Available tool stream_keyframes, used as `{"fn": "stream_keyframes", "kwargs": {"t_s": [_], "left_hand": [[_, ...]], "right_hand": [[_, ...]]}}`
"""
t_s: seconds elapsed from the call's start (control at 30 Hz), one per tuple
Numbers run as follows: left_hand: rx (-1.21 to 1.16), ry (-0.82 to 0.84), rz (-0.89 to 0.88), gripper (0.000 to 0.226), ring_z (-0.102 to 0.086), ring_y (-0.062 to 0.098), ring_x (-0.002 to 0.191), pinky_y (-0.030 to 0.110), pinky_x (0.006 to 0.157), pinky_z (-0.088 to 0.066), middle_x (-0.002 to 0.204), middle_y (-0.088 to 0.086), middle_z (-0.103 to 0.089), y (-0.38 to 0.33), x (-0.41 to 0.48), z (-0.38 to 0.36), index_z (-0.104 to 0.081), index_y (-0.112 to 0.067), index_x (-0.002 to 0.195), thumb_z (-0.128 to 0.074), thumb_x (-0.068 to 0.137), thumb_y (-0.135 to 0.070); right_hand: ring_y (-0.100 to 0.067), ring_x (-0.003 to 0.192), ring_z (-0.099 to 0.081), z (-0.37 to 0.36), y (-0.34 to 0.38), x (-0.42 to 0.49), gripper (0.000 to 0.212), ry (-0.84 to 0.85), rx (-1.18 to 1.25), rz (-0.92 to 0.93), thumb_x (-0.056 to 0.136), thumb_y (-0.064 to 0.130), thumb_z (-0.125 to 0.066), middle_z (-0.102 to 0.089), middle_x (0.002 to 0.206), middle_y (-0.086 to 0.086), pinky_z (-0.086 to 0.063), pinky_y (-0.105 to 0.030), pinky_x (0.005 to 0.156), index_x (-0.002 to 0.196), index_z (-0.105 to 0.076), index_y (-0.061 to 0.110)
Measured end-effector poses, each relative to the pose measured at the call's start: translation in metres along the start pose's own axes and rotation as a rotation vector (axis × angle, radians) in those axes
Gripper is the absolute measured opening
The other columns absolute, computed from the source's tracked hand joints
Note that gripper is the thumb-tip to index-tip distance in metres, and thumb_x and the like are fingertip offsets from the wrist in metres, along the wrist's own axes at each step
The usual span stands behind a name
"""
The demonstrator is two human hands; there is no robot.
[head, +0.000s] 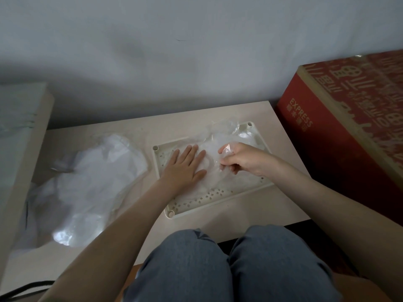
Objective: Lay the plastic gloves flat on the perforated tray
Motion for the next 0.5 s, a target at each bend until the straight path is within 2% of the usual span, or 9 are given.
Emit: {"fn": "stream_keyframes", "kwargs": {"t_s": [0.1, 0.27, 0.4, 0.5], "left_hand": [[0.014, 0.014, 0.005, 0.061, 0.015, 0.018, 0.147, 0.040, 0.117, 0.012, 0.160, 0.004, 0.016, 0.000, 0.002, -0.001, 0.011, -0.024, 0.152, -0.013, 0.101, -0.049], [0.031, 0.034, 0.021, 0.063, 0.016, 0.017, 0.147, 0.042, 0.117, 0.012, 0.160, 0.003, 0.017, 0.002, 0.003, -0.004, 0.015, -0.025, 0.151, -0.012, 0.101, -0.051], [0.036, 0.032, 0.029, 0.062, 0.016, 0.017, 0.147, 0.043, 0.117, 0.012, 0.160, 0.003, 0.017, 0.002, 0.002, -0.001, 0.014, -0.025, 0.151, -0.013, 0.101, -0.050], [0.038, 0.040, 0.019, 0.061, 0.017, 0.017, 0.147, 0.044, 0.117, 0.013, 0.160, 0.003, 0.018, 0.001, 0.001, 0.000, 0.013, -0.025, 0.152, -0.013, 0.102, -0.049]], "right_hand": [[-0.015, 0.057, -0.051, 0.006, 0.000, -0.001, 0.024, -0.015, -0.008, 0.030, 0.091, 0.004, -0.061, -0.058, 0.068, -0.007, -0.043, -0.024, 0.054, 0.112, -0.051, 0.003], [-0.014, 0.064, -0.054, 0.009, -0.002, -0.004, 0.033, 0.012, -0.063, 0.023, 0.089, 0.009, -0.065, -0.059, 0.083, -0.013, -0.044, -0.022, 0.062, 0.119, -0.052, 0.003], [-0.012, 0.055, -0.047, 0.021, -0.010, -0.007, 0.039, 0.008, -0.149, -0.047, 0.087, 0.012, -0.068, -0.059, 0.062, -0.004, -0.035, -0.022, 0.053, 0.121, -0.048, 0.010], [-0.017, 0.055, -0.041, 0.028, -0.015, -0.013, 0.034, 0.049, -0.263, -0.109, 0.084, 0.013, -0.071, -0.058, 0.058, -0.003, -0.030, -0.024, 0.048, 0.113, -0.055, 0.010]]}}
Point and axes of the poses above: each hand's wrist, its own x-axis towards the middle knuckle, its own z-axis out of the back of the hand, y = z × x, the point moved 10 cm from there along x, towards the middle knuckle
